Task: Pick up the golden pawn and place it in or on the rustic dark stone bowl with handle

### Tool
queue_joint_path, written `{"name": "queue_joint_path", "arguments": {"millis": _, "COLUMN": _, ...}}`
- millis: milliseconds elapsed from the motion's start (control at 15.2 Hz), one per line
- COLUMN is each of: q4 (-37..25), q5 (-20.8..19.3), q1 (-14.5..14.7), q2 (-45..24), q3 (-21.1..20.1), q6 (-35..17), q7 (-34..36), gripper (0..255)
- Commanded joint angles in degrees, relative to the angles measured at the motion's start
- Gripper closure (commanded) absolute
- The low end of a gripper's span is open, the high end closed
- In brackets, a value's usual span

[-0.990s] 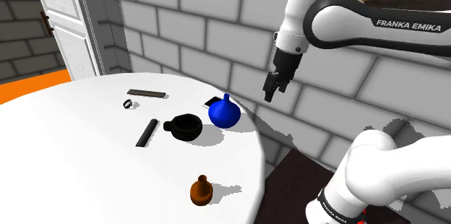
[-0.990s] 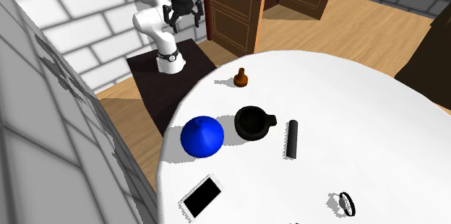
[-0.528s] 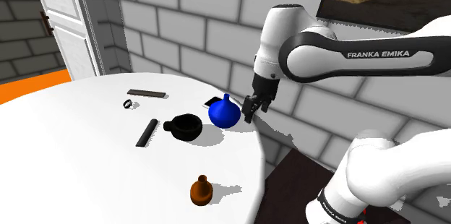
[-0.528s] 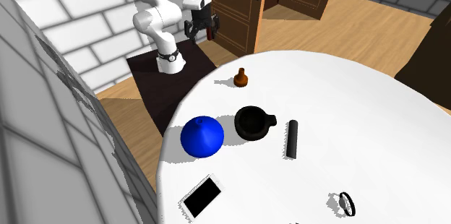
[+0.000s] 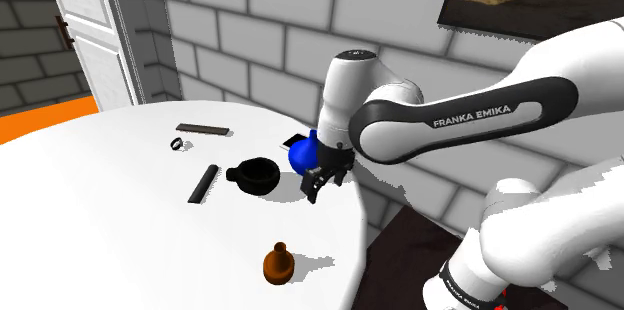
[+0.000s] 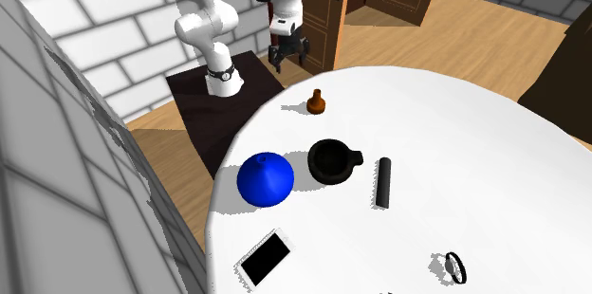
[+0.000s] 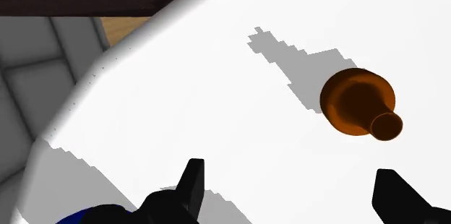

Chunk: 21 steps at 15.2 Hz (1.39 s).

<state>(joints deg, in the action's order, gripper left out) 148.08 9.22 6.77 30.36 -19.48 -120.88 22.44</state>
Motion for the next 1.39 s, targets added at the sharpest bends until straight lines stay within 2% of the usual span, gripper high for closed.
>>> {"name": "queue_joint_path", "arguments": {"millis": 0, "q4": -0.19, "q5": 0.18, "q1": -0.04, "q2": -3.90, "q3": -2.16, "q6": -3.91, "q7": 2.44, "gripper": 0}}
{"name": "queue_joint_path", "arguments": {"millis": 330, "q4": -2.47, "q5": -1.78, "q1": -0.78, "q2": -14.51, "q3": -7.82, "q6": -12.36, "q7": 9.88, "gripper": 0}}
{"name": "queue_joint_path", "arguments": {"millis": 660, "q4": -6.83, "q5": -9.09, "q1": -2.02, "q2": -26.87, "q3": -12.56, "q6": -19.46, "q7": 20.18, "gripper": 0}}
{"name": "queue_joint_path", "arguments": {"millis": 1188, "q4": -6.47, "q5": -15.53, "q1": -2.13, "q2": -33.70, "q3": -12.37, "q6": -25.47, "q7": 25.23, "gripper": 0}}
{"name": "queue_joint_path", "arguments": {"millis": 1320, "q4": -6.44, "q5": -16.06, "q1": -2.08, "q2": -34.18, "q3": -12.25, "q6": -25.90, "q7": 25.60, "gripper": 0}}
